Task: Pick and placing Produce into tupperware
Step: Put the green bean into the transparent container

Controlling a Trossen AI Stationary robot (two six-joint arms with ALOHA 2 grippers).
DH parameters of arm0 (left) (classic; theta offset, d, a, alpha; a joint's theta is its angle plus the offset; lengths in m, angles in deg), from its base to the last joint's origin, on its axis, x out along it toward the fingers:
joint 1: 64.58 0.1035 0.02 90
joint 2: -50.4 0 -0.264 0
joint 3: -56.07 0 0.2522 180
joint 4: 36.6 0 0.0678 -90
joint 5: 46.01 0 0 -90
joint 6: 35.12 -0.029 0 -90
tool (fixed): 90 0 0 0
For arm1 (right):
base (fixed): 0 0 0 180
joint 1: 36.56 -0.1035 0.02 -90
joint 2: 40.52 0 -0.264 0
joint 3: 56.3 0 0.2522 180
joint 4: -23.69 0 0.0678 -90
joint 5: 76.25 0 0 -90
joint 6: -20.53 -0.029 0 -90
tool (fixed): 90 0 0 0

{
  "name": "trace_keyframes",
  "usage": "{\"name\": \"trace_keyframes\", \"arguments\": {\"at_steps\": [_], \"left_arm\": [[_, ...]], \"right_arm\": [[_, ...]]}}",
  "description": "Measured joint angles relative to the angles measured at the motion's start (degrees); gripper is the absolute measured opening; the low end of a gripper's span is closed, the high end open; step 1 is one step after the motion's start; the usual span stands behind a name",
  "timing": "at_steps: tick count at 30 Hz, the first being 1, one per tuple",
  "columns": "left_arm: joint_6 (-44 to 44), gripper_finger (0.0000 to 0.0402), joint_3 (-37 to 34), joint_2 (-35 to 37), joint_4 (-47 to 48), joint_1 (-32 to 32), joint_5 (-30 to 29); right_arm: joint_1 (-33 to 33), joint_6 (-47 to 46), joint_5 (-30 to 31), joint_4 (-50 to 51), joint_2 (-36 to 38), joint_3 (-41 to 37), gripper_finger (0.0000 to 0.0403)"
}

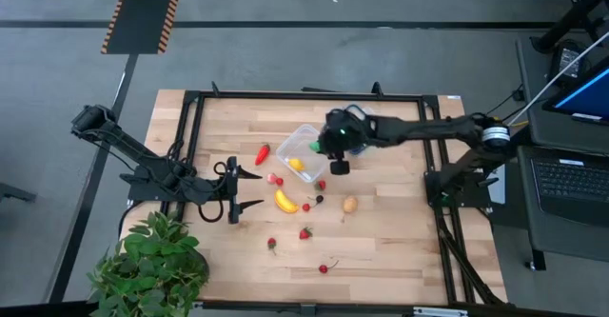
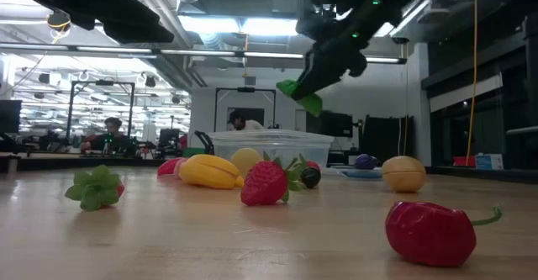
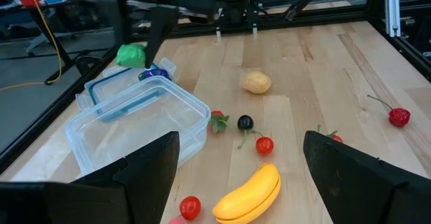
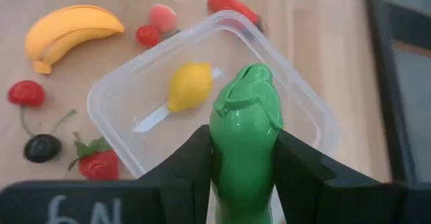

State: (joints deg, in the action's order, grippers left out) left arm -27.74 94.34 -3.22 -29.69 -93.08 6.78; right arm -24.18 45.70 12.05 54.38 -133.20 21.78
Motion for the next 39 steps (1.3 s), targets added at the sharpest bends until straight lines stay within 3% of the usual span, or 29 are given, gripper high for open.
{"name": "trace_keyframes", "arguments": {"at_steps": [5,10,18,25,39], "left_arm": [[-0.02,0.0309,0.0,0.0,-0.02,0.0,0.0],[-0.02,0.0309,0.0,0.0,0.0,0.0,0.0],[-0.02,0.0309,0.0,0.0,0.22,0.08,0.0],[-0.03,0.0309,0.0,0.0,0.33,0.12,0.0],[-0.04,0.0309,0.0,0.0,0.38,1.54,0.0]], "right_arm": [[2.82,4.5,-5.78,10.07,-6.36,9.83,0.0127],[4.54,8.26,-6.09,18.45,-13.32,18.65,0.0127],[6.18,13.36,-8.99,22.55,-21.51,27.53,0.0127],[7.27,14.38,-12.85,23.99,-24.86,30.35,0.0127],[8.24,14.38,-13.05,21.41,-29.63,30.35,0.0127]]}}
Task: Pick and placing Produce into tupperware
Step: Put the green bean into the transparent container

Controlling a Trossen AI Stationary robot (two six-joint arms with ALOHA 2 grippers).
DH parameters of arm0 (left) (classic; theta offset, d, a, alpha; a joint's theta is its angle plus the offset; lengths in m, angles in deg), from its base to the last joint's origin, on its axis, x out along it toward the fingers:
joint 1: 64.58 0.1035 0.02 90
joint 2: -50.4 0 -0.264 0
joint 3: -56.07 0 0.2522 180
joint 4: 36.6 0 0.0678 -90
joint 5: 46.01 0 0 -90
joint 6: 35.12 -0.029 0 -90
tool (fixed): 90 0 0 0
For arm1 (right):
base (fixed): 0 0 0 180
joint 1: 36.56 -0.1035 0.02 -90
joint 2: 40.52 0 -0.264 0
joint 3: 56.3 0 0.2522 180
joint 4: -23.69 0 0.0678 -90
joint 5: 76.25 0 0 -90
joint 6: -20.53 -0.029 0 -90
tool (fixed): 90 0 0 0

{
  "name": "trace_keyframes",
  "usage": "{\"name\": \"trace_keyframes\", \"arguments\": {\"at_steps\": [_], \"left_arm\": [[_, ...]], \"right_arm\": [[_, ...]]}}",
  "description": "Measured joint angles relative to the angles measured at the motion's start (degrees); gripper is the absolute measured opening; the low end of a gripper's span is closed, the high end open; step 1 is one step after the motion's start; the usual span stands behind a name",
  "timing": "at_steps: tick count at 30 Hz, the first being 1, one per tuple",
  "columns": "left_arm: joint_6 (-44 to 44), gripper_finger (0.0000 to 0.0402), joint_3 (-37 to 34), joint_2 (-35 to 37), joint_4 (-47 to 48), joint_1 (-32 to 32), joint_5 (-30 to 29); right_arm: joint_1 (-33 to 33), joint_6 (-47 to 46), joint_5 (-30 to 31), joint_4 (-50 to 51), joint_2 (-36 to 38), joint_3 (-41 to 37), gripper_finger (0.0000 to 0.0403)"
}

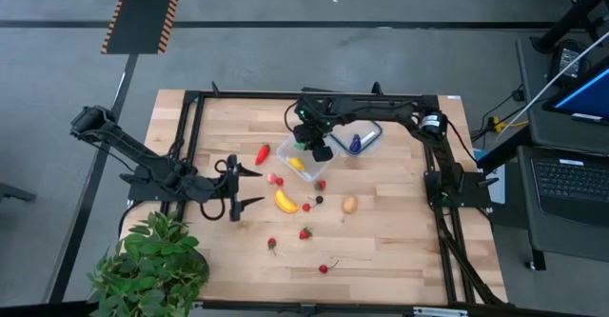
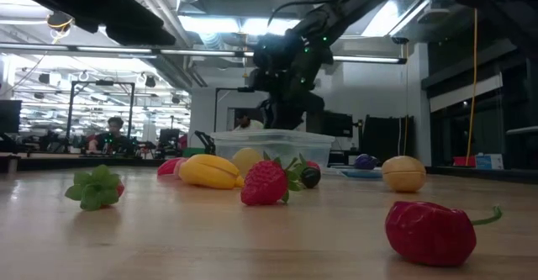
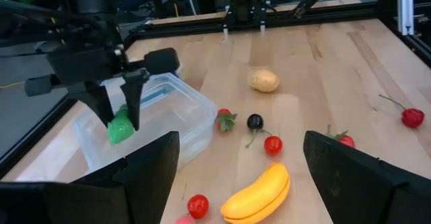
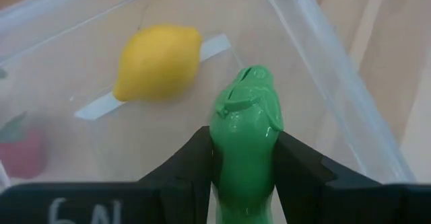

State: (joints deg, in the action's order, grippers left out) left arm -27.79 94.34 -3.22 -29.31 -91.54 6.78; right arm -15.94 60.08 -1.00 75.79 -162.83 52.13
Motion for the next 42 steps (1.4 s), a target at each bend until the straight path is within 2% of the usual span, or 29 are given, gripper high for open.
{"name": "trace_keyframes", "arguments": {"at_steps": [27,40,42], "left_arm": [[0.11,0.0309,0.0,0.0,0.45,0.43,0.69],[0.11,0.0309,0.0,0.02,0.45,0.43,0.68],[0.11,0.0309,0.0,0.0,0.43,0.43,0.68]], "right_arm": [[-0.59,-0.59,-1.63,-4.0,-3.05,-0.06,0.0127],[-0.7,-4.74,-2.03,-3.67,-3.4,-0.07,0.0128],[-0.91,-4.88,-2.0,-3.96,-3.4,-0.07,0.0142]]}}
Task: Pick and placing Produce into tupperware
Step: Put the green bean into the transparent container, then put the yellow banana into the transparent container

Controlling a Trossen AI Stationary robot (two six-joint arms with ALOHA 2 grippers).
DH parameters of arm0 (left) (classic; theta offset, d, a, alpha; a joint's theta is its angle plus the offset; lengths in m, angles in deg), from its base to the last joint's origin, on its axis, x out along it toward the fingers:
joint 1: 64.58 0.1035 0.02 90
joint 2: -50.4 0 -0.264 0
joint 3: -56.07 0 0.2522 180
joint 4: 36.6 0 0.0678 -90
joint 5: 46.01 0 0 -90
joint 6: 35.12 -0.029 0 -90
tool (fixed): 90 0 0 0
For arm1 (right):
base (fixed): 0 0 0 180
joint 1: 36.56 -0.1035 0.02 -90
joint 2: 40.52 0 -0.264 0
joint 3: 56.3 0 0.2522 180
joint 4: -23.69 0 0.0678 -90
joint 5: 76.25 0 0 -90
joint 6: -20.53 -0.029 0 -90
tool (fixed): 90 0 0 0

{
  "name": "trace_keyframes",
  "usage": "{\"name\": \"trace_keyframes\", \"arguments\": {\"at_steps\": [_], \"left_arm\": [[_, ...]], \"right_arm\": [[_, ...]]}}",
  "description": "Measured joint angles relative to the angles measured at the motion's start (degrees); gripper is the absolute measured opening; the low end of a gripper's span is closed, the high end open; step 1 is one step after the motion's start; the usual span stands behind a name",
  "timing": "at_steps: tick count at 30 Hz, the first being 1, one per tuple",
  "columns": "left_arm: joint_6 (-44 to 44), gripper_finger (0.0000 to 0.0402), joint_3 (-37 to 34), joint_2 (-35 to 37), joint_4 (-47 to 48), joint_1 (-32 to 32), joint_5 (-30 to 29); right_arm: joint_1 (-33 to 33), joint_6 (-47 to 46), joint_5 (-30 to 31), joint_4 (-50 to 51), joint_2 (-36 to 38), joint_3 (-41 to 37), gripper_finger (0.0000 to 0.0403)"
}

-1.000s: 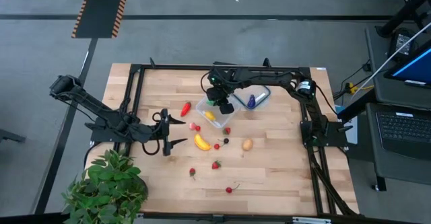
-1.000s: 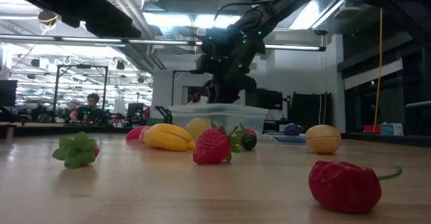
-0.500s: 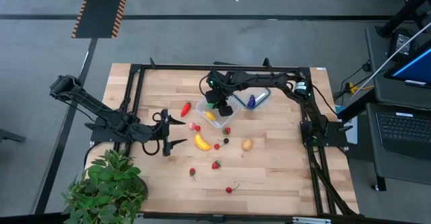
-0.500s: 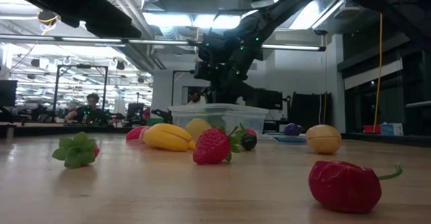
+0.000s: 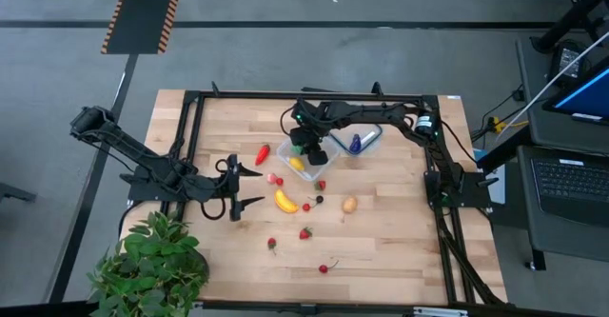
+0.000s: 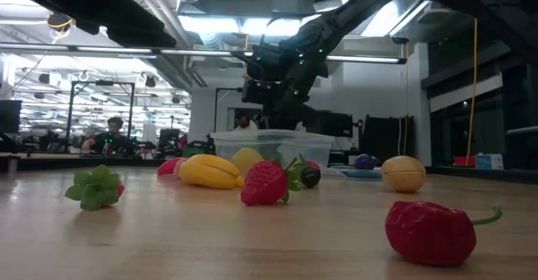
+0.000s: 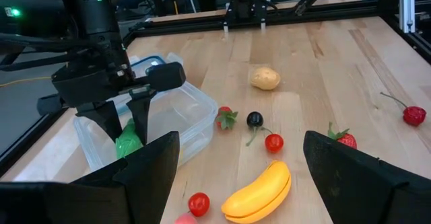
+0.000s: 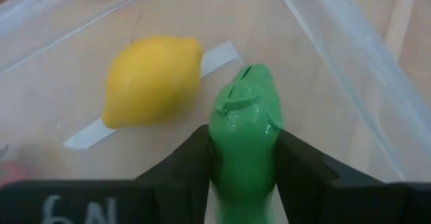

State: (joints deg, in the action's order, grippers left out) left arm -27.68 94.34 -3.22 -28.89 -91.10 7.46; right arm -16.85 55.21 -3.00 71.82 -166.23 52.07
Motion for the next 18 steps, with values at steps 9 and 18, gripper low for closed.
{"name": "trace_keyframes", "arguments": {"at_steps": [9,18], "left_arm": [[0.07,0.0309,0.0,0.0,0.0,0.0,0.0],[0.04,0.0309,0.0,0.0,0.0,0.0,0.0]], "right_arm": [[-0.47,-0.11,0.46,-0.84,0.0,0.0,0.0164],[-0.48,0.0,3.58,3.71,0.0,2.61,0.0113]]}}
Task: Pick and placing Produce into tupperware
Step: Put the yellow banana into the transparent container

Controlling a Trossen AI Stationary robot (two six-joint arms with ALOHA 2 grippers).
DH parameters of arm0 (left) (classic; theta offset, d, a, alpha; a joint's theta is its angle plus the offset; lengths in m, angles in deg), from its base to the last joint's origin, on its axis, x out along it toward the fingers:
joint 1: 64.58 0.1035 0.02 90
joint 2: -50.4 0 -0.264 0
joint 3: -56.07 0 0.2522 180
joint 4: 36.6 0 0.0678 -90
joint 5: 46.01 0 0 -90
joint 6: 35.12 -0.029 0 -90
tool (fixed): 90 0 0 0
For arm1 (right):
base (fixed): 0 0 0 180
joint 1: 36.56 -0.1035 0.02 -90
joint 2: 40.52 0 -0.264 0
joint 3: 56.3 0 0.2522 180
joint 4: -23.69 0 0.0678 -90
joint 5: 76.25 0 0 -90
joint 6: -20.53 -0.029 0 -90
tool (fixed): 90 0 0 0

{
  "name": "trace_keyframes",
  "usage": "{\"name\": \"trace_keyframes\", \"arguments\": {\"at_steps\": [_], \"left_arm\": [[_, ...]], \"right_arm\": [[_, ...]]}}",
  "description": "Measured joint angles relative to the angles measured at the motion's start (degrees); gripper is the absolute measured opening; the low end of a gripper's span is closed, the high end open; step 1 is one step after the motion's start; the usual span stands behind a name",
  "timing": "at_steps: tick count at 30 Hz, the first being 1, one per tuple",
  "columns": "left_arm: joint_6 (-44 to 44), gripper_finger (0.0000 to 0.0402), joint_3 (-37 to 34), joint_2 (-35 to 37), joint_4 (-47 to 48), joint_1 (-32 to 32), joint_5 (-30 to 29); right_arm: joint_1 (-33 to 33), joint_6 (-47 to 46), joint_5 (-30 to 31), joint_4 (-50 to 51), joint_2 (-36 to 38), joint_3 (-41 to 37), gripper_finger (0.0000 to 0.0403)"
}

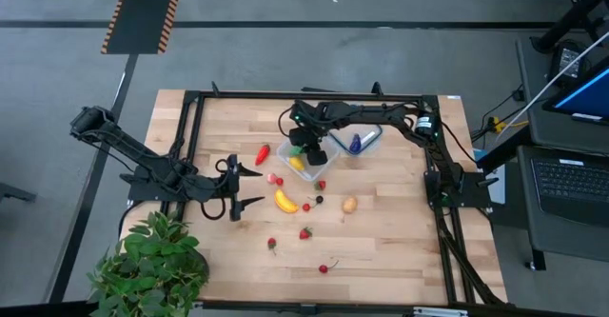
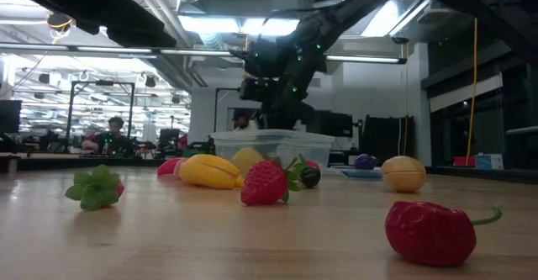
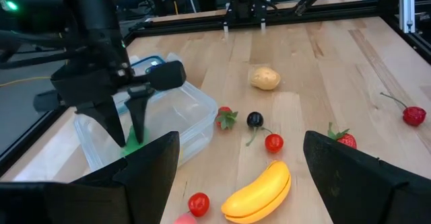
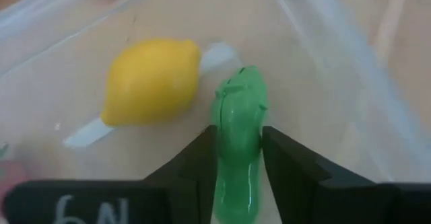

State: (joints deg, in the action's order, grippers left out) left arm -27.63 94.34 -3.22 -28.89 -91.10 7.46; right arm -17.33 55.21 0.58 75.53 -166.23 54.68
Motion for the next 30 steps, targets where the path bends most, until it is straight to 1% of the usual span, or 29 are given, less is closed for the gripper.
{"name": "trace_keyframes", "arguments": {"at_steps": [2,8,13,17,24,30], "left_arm": [[-0.02,0.0309,0.0,0.02,0.02,0.0,0.0],[0.01,0.0309,0.0,0.0,0.0,0.0,0.0],[0.04,0.0309,0.0,0.01,0.0,0.0,0.0],[0.07,0.0309,0.0,0.0,0.0,0.0,0.0],[0.07,0.0309,-0.01,0.0,0.0,0.0,0.0],[0.07,0.0309,-0.02,0.0,-0.05,-0.02,0.0]], "right_arm": [[-0.05,-0.12,2.04,2.94,0.0,2.67,0.0098],[-0.22,-2.55,2.08,9.27,0.06,11.58,0.0062],[-1.69,-2.73,-0.5,12.24,0.07,14.94,0.0043],[-2.96,-3.01,-0.48,16.4,0.07,16.86,0.0008],[-3.42,-7.37,-0.42,25.96,0.88,19.44,0.0004],[-3.81,-9.4,-0.14,27.86,5.91,19.51,0.0002]]}}
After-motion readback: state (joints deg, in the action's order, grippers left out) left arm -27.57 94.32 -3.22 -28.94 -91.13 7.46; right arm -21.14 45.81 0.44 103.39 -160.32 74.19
